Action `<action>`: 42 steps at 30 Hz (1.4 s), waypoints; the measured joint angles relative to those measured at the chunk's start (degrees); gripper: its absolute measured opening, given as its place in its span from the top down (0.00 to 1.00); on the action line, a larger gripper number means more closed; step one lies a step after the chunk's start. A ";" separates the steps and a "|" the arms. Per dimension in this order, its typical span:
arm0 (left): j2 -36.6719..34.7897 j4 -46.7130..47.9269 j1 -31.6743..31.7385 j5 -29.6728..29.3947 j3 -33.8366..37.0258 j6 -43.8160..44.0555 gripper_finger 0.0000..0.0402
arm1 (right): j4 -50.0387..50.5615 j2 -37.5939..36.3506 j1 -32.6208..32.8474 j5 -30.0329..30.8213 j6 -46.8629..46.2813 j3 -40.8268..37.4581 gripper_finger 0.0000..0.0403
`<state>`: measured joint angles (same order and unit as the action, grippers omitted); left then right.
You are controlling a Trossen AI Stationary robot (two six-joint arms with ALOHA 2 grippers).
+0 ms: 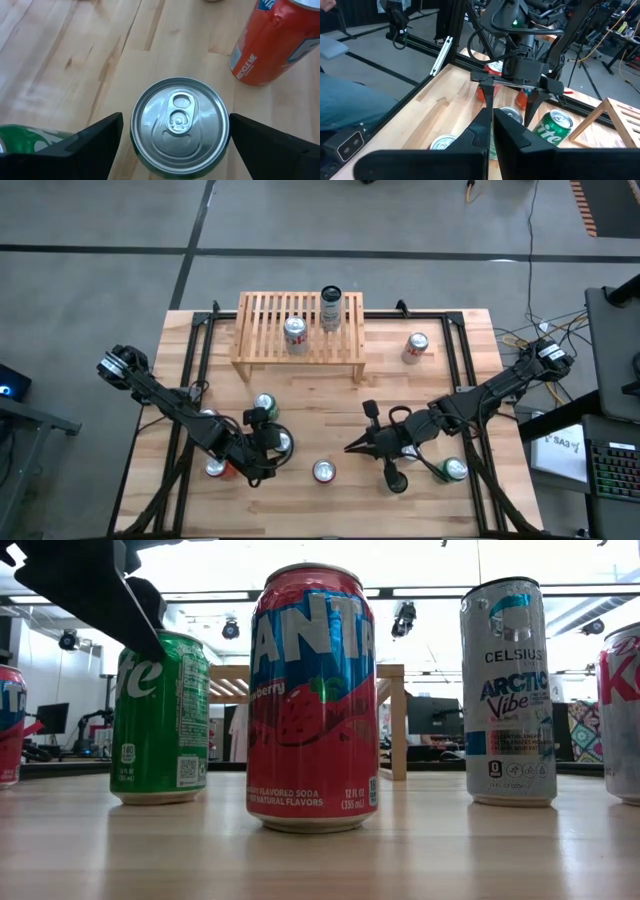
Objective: Place canned beverage on shelf
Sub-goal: Put the left green soda can on the shelf
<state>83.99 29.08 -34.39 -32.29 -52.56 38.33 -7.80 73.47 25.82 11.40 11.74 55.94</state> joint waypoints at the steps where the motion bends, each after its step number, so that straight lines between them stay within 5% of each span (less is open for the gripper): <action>1: 0.00 0.00 0.00 -0.04 0.00 0.14 0.14 | -0.01 0.00 0.00 0.01 0.00 0.00 0.98; 13: 3.08 -2.16 0.00 -1.83 0.00 1.16 0.14 | -0.19 0.00 0.00 0.15 -0.15 0.02 0.98; 19: 4.22 -3.10 0.00 -1.83 -0.12 2.06 0.28 | -0.21 0.02 0.00 0.13 -0.24 0.02 0.98; 33: 3.36 0.87 -0.07 -0.93 -4.68 1.68 0.28 | 0.11 0.02 0.00 0.15 -1.61 0.02 0.98; 42: 0.88 26.54 -0.07 -8.25 -19.29 -1.88 0.28 | 0.21 0.02 0.00 0.15 -1.86 0.02 0.98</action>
<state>84.87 55.62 -34.46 -40.54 -71.84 36.44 -7.59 73.49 25.82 11.55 9.88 55.96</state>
